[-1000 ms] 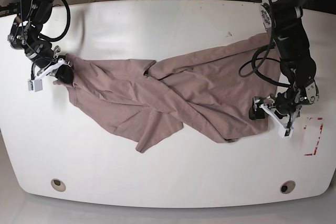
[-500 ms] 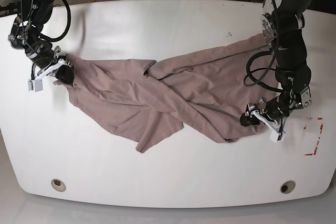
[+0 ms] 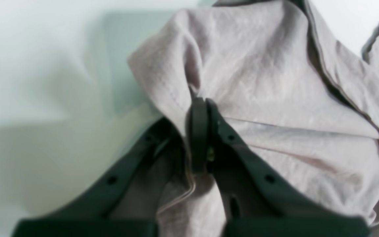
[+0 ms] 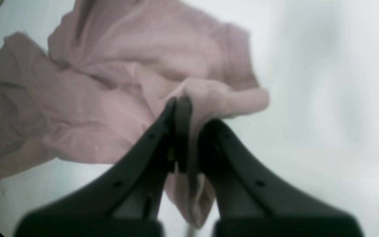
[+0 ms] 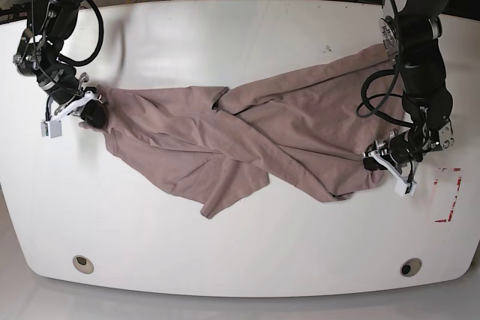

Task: Fold the T-shirt properly
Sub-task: 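Release with the left gripper and regrasp the shirt hem further along, then lift the shirt with both grippers, swing it, and lay it flat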

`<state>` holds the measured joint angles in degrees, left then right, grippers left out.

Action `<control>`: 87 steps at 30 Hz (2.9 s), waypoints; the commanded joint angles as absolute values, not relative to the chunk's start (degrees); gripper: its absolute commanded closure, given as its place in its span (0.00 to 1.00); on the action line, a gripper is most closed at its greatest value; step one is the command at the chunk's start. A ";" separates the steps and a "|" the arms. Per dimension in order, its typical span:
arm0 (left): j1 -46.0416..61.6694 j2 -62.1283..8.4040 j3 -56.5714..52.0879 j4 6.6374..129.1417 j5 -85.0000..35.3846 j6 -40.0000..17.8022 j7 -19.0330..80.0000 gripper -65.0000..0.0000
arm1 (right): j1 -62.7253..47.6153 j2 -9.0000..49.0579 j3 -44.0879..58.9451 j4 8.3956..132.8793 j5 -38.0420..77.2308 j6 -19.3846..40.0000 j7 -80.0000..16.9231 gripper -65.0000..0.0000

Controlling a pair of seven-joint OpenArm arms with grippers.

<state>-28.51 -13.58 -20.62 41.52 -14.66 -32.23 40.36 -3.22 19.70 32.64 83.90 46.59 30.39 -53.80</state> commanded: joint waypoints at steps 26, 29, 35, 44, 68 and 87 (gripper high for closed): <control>-30.64 -14.55 -20.26 99.38 -13.14 -31.87 60.88 0.99 | 35.12 31.25 23.34 68.00 47.78 31.08 -52.62 1.00; -33.71 -14.73 -20.26 101.41 -13.05 -31.87 61.14 0.99 | 41.45 33.80 20.09 64.84 48.04 31.08 -52.62 1.00; -41.01 -17.27 -20.62 105.27 -13.23 -31.87 65.27 0.99 | 56.22 37.93 13.23 59.91 48.13 31.08 -52.70 1.00; -49.36 -22.37 -20.26 106.51 -13.49 -32.22 65.27 0.99 | 68.18 40.57 6.64 57.54 48.22 31.16 -56.13 1.00; -5.32 -22.29 -20.70 106.59 -13.14 -36.00 46.11 0.99 | 16.31 37.85 25.63 64.66 64.84 31.16 -58.77 1.00; 15.08 -22.46 -24.48 106.95 -13.41 -36.26 43.82 0.99 | -8.40 35.47 33.01 69.14 70.73 31.34 -58.77 1.00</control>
<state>14.41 -21.34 -23.81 105.86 -14.00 -37.08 44.47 -7.94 33.52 32.27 68.18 69.23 31.07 -60.42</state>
